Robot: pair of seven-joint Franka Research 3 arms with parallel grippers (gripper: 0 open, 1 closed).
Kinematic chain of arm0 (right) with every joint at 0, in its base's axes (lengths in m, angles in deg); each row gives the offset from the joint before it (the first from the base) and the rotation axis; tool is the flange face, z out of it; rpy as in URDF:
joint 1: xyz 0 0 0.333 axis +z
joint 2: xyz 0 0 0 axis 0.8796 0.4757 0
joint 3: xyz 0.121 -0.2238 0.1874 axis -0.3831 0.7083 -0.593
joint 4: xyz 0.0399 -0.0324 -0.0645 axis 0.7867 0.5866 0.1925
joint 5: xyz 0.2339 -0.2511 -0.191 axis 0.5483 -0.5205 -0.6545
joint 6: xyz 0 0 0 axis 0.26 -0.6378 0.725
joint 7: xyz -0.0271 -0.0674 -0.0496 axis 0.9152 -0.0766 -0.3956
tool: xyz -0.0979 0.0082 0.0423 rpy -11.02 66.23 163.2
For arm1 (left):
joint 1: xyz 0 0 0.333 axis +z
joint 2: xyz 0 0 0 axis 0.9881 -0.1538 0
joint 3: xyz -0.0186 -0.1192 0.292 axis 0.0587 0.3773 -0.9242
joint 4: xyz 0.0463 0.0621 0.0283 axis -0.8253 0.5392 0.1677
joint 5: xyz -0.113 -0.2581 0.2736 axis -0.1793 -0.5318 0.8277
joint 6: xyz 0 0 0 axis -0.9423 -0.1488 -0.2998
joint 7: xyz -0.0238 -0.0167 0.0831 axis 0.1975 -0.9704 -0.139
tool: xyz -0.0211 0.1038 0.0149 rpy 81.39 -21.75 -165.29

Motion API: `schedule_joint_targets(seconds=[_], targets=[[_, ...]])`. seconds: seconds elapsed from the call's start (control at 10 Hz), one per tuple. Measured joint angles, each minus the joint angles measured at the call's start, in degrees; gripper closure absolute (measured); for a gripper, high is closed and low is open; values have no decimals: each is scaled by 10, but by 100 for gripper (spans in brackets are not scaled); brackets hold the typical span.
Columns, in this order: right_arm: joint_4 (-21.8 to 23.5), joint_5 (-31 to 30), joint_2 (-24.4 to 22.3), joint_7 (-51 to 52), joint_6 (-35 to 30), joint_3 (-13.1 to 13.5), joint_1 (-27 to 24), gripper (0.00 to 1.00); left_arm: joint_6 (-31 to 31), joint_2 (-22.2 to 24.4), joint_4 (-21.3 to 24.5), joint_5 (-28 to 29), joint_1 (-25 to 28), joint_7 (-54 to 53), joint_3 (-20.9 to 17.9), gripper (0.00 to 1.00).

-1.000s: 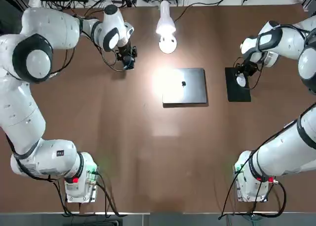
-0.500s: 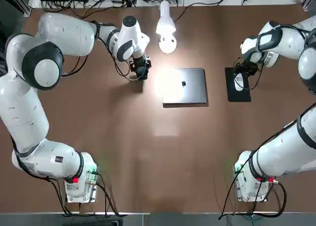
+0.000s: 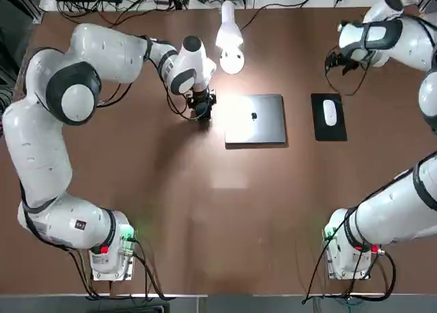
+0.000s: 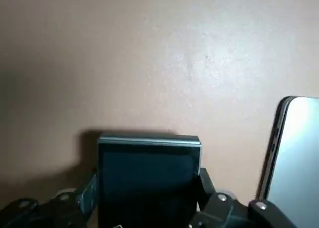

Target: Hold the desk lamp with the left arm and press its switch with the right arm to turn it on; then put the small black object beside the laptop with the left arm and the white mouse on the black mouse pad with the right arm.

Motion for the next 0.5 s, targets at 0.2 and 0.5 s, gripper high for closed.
schedule_joint_targets(seconds=[0.2, 0.5], targets=[[-115, -59, -9, -1, -136, 8, -18, 0, 0, -14, -9, 8, -6, 1, -2, 20], [-296, -104, -15, -2, -315, 11, -42, 0, 0, -20, -9, 21, -12, 1, -2, 19]])
